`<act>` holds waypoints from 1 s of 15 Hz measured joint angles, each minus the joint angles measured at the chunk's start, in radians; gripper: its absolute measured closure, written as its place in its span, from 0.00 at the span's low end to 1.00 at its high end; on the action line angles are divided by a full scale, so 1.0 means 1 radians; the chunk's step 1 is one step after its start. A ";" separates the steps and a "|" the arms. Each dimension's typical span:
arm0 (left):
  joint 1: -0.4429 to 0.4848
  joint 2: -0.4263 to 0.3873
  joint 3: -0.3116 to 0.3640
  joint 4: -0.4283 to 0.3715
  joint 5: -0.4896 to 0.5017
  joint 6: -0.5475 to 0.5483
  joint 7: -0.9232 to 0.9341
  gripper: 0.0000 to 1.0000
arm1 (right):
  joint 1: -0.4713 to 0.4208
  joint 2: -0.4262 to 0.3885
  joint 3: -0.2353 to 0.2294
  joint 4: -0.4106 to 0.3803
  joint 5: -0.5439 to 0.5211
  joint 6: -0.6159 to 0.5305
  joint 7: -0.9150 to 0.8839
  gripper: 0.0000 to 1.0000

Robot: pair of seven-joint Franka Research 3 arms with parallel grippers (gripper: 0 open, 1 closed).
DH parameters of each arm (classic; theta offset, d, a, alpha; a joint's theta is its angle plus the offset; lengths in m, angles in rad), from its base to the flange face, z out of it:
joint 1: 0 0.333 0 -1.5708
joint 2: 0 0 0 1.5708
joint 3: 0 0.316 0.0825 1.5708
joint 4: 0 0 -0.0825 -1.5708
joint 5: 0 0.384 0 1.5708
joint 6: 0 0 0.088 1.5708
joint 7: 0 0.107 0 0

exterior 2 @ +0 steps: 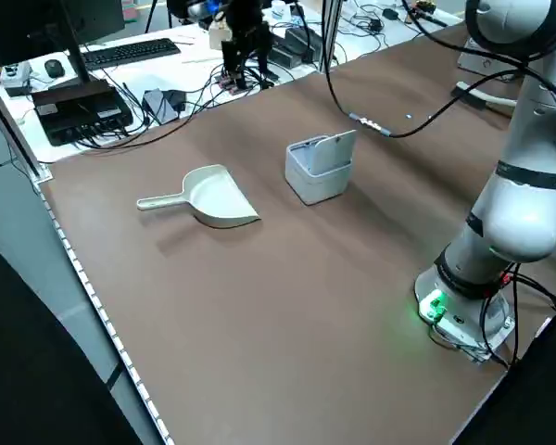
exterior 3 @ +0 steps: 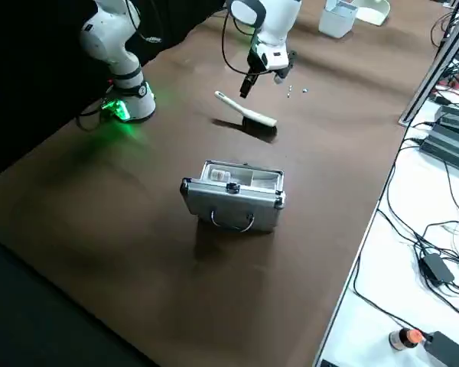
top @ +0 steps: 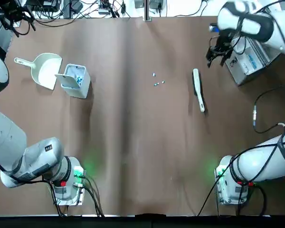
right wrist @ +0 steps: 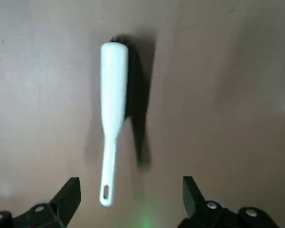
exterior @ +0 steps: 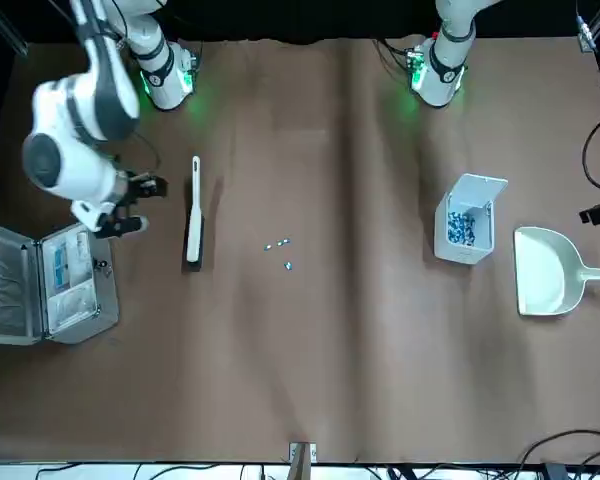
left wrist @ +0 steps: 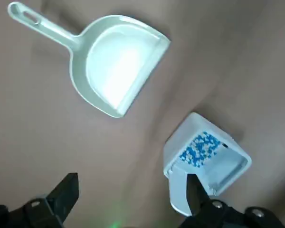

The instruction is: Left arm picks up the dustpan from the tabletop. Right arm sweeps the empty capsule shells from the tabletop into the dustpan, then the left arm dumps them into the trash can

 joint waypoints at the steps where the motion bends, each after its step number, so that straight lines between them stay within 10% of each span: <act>1: 0.018 0.008 0.000 0.000 0.000 0.011 -0.020 0.00 | 0.028 0.000 0.001 -0.030 0.000 0.040 0.029 0.05; 15: 0.180 0.150 0.012 -0.162 0.059 0.564 -0.581 0.00 | 0.168 -0.100 0.003 -0.475 0.000 0.552 0.065 0.11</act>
